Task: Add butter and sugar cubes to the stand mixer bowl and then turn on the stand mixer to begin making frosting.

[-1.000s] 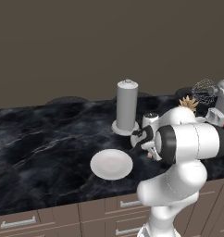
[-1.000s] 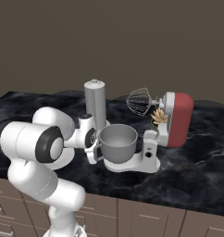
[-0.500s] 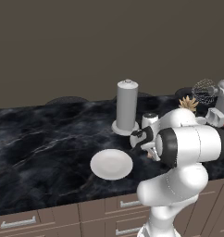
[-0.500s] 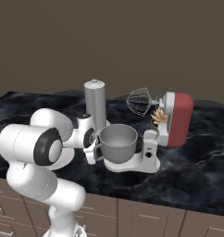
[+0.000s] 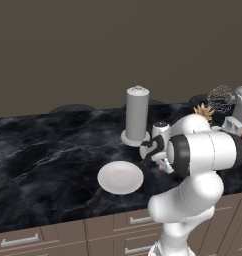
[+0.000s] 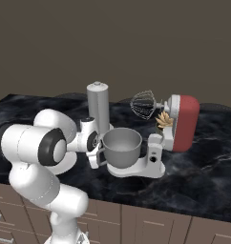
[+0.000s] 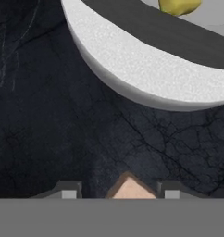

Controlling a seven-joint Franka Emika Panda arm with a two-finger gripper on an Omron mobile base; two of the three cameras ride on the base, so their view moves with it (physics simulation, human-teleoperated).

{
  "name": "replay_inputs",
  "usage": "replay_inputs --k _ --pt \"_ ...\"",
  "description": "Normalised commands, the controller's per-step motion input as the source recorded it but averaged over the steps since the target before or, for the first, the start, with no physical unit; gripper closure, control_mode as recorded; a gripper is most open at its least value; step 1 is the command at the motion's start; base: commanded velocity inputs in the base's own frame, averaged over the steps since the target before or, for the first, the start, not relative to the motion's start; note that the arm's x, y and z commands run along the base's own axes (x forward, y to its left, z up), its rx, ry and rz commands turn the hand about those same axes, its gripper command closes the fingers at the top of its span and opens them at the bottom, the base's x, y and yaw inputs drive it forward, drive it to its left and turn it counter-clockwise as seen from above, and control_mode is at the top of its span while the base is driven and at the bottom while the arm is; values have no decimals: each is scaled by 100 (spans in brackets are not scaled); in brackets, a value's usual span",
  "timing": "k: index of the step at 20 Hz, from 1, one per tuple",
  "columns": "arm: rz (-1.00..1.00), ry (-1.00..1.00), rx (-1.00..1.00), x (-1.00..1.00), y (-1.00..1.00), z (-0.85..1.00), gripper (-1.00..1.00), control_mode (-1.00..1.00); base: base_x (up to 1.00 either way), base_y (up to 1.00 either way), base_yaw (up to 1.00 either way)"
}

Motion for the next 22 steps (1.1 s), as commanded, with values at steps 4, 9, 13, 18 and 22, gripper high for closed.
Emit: replay_inputs --k 4,9,13,18,22 --pt "0 0 0 0 0 -12 100 -100 0 0 0" --pt "0 0 0 0 0 -1 100 -100 0 0 0" --pt "0 -3 0 -11 0 6 100 -100 0 0 0" --pt "0 -2 0 -20 -2 29 100 -100 0 0 0" --pt "-1 -1 0 -25 -8 29 100 -100 0 0 0"
